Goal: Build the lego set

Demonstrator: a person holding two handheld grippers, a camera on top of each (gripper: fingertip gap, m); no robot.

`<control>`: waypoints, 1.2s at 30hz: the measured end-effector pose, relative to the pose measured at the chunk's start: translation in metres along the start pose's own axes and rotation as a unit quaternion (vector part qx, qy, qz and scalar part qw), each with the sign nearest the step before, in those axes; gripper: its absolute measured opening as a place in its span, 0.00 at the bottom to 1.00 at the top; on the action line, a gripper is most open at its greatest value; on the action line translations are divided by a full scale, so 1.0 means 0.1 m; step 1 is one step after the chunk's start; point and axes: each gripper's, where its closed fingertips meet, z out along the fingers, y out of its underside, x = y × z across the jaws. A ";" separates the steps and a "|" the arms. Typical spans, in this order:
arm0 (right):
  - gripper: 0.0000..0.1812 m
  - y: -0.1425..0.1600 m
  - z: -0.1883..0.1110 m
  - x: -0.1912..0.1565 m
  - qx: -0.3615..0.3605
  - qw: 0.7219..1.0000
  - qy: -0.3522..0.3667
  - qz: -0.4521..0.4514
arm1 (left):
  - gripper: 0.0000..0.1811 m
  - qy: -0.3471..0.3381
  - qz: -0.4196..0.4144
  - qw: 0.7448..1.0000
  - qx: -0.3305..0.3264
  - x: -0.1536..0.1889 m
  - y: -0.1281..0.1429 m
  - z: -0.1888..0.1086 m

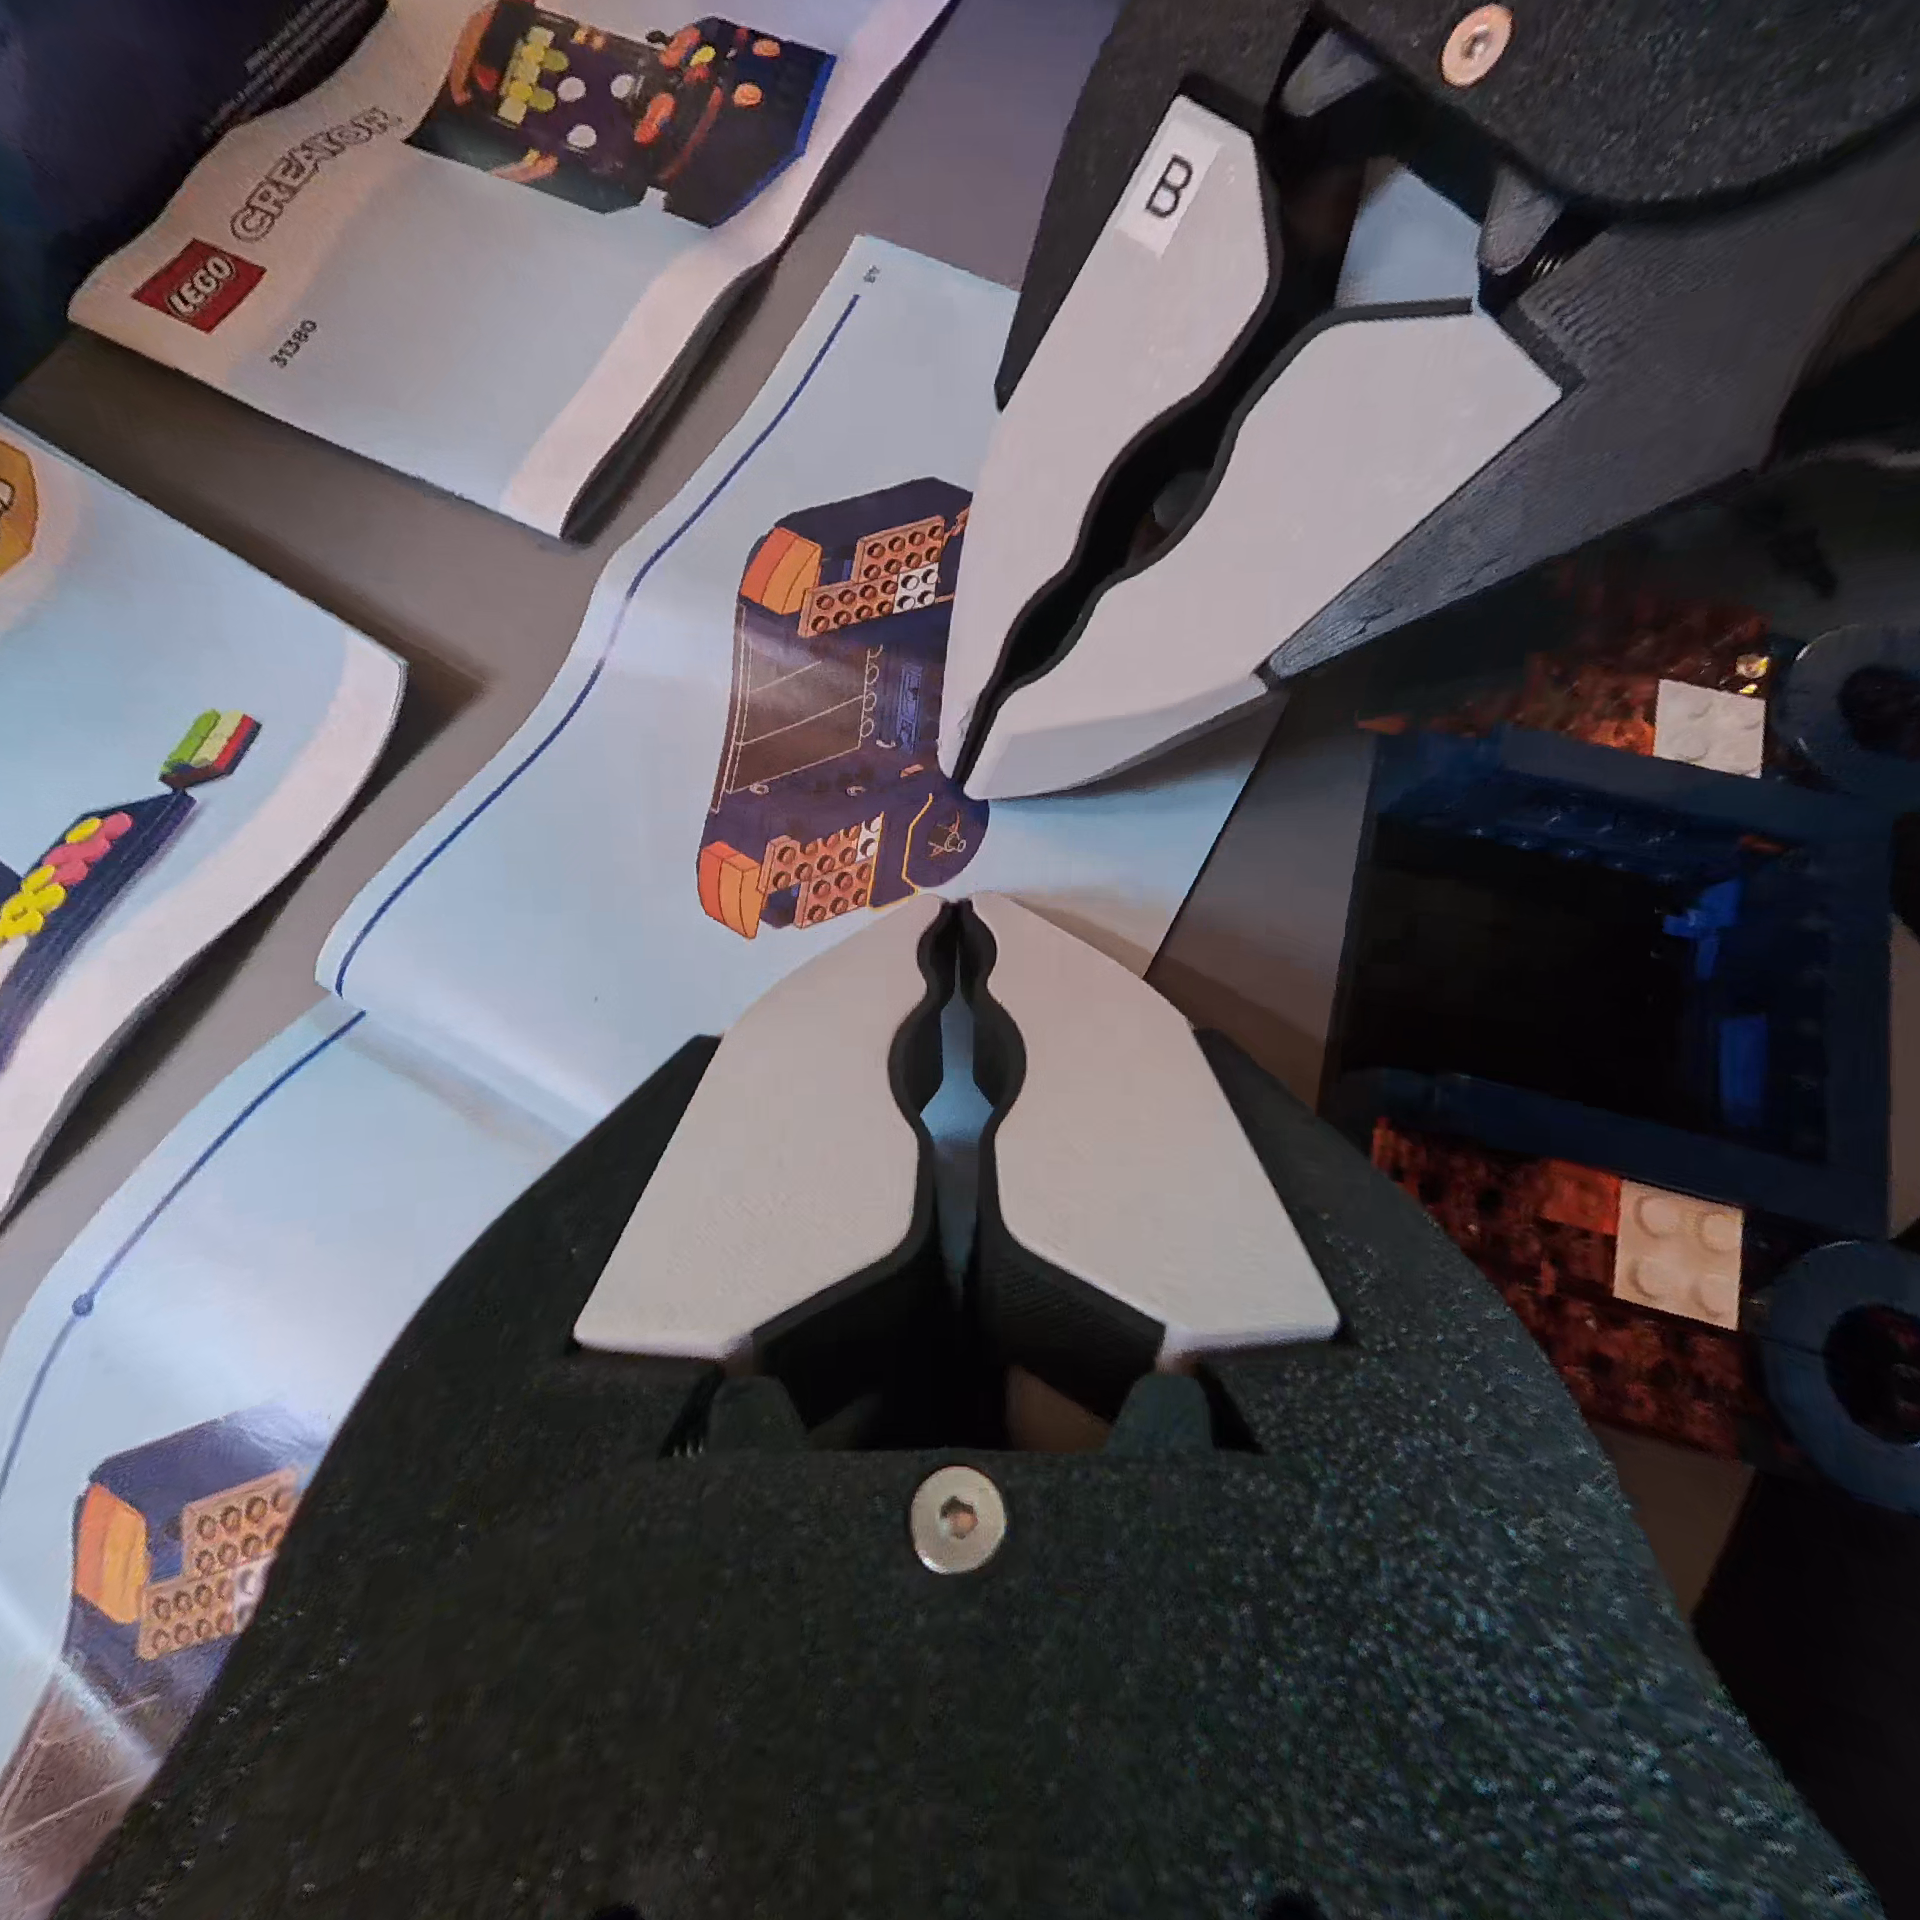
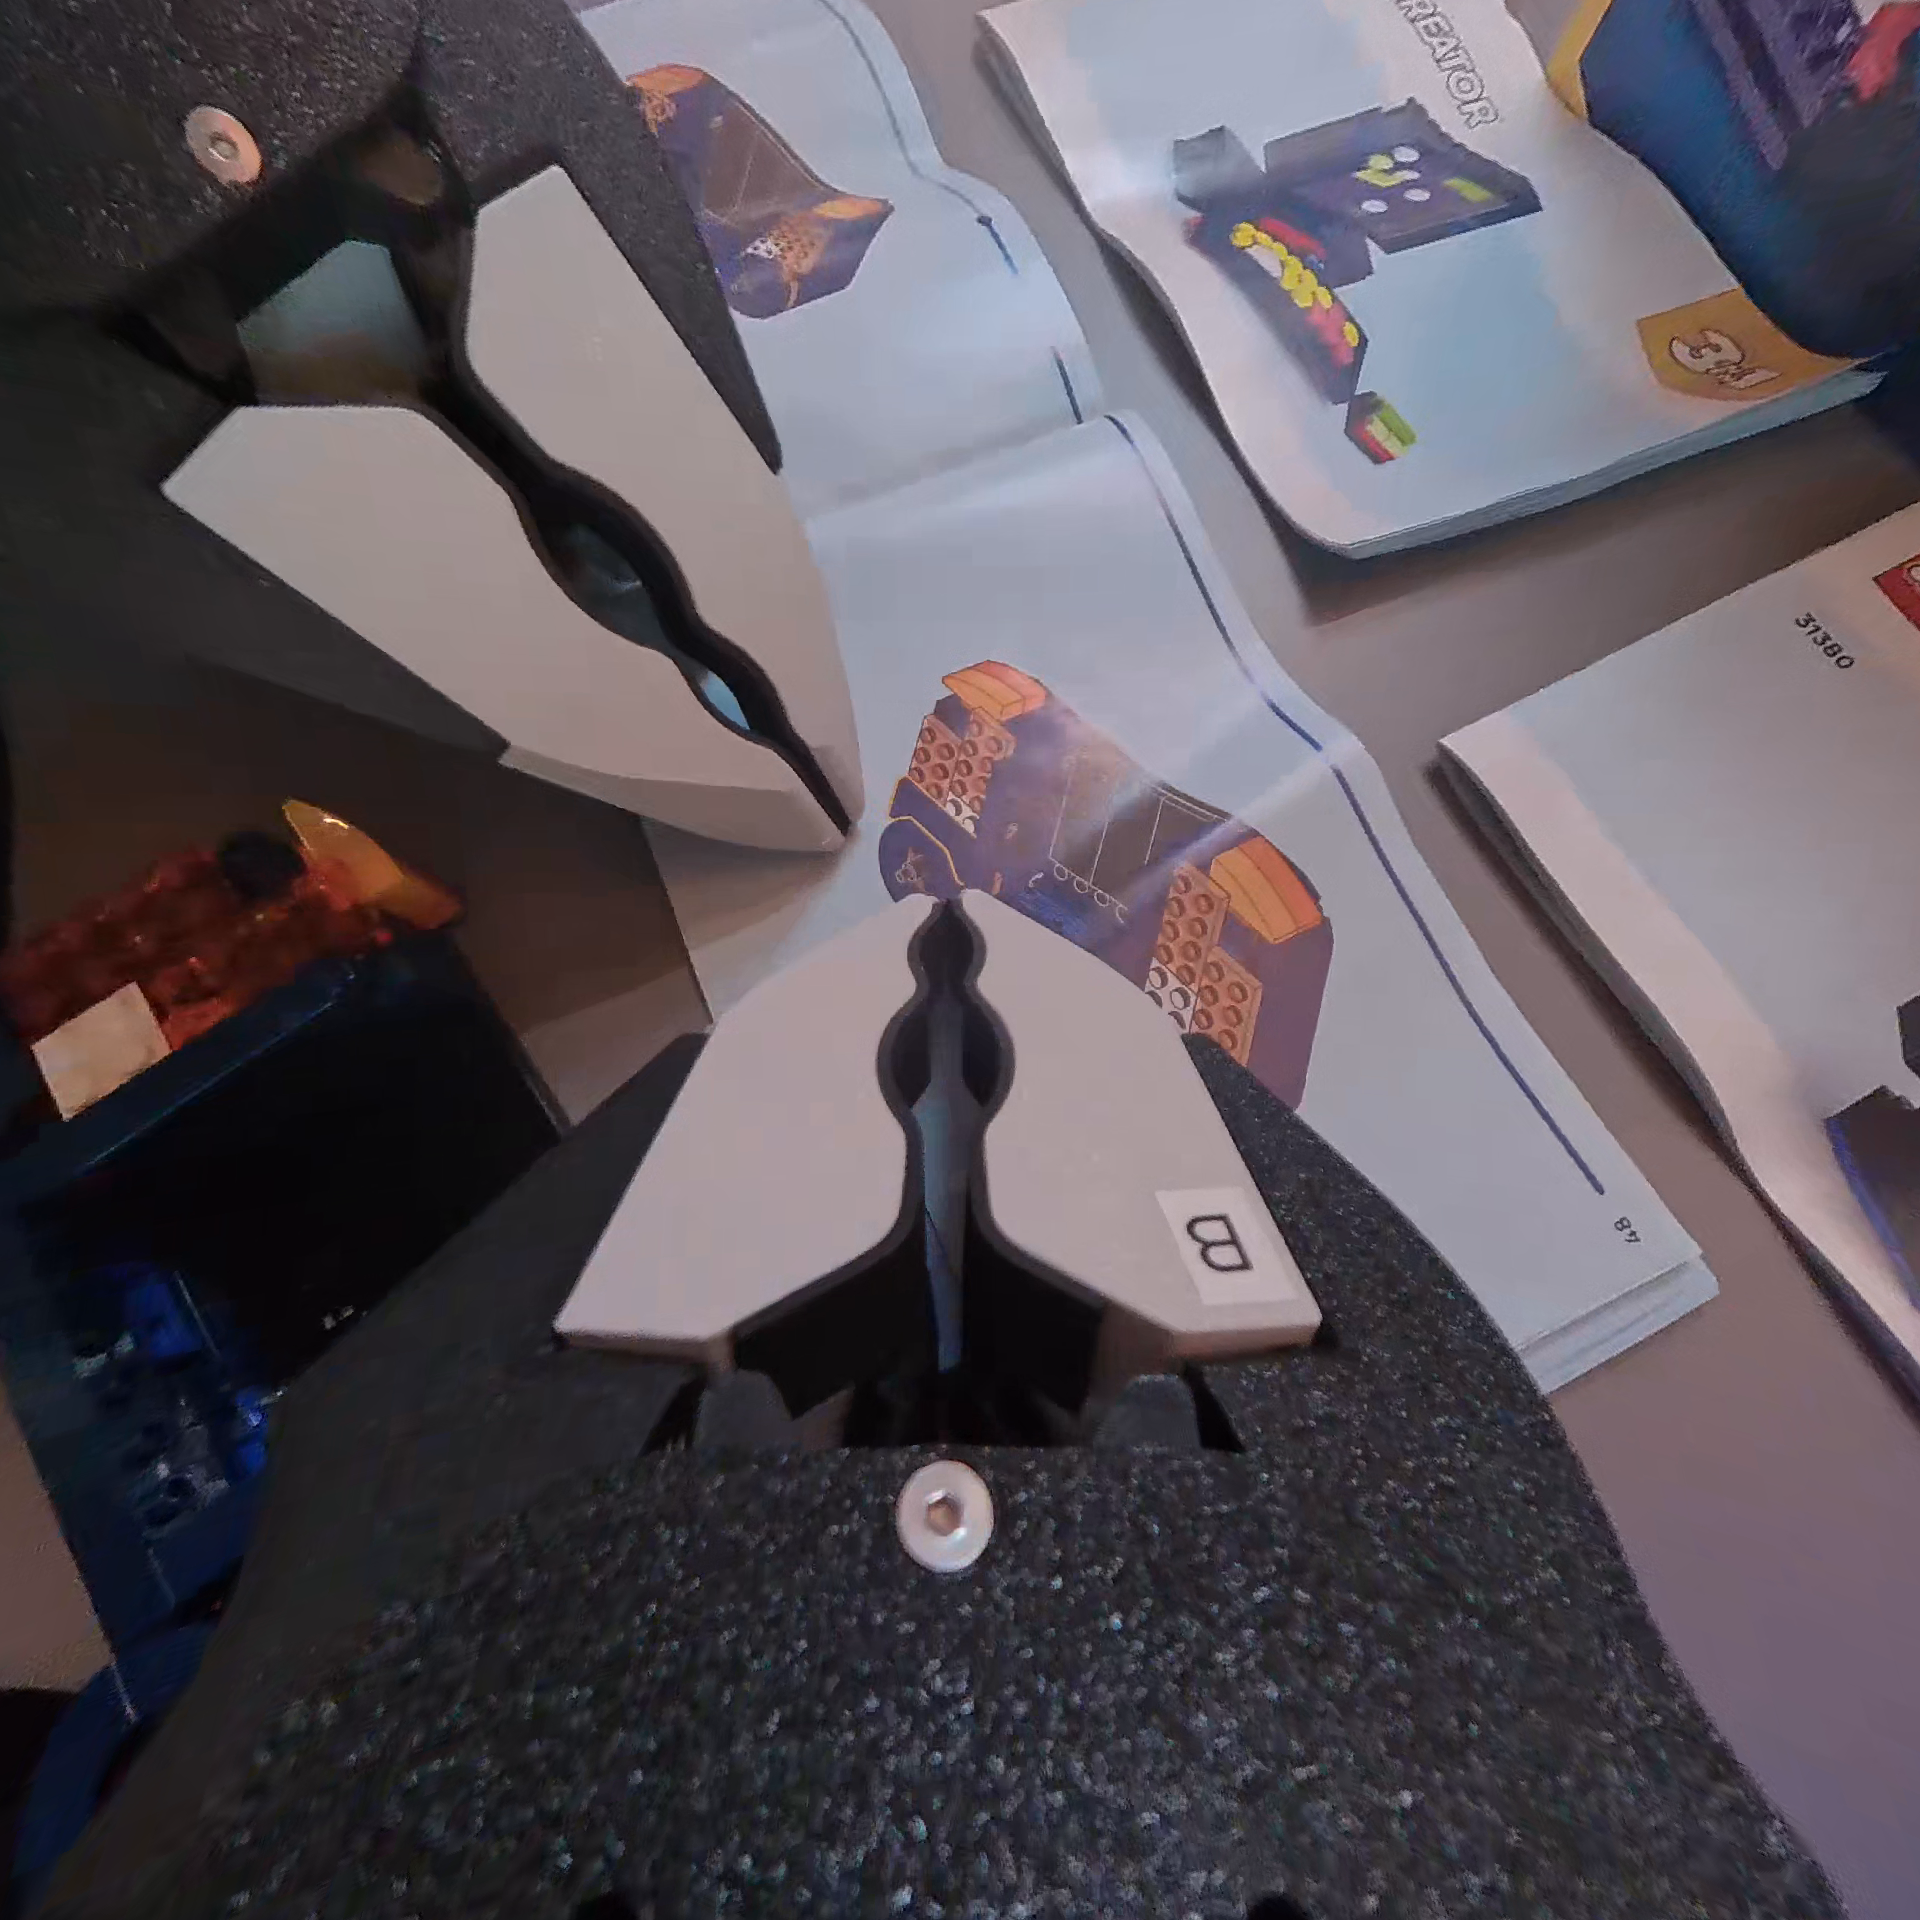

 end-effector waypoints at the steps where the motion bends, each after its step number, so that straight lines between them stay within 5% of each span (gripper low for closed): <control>1: 0.00 0.00 0.00 0.00 0.000 1.000 -0.001 0.001 | 0.00 0.006 -0.009 1.000 -0.001 0.00 0.01 -0.01; 24: 0.00 -0.01 0.01 0.01 0.002 1.000 0.007 -0.013 | 0.00 0.023 -0.020 1.000 -0.003 -0.02 0.02 -0.06; 29: 0.00 -0.05 -0.03 0.01 -0.004 1.000 0.011 -0.022 | 0.01 0.023 -0.051 0.989 0.135 -0.23 -0.43 -0.72; 36: 0.07 -0.55 -0.47 -0.15 0.070 0.996 0.022 -0.058 | 0.03 -0.037 -0.047 0.985 0.163 -0.43 -0.23 -1.41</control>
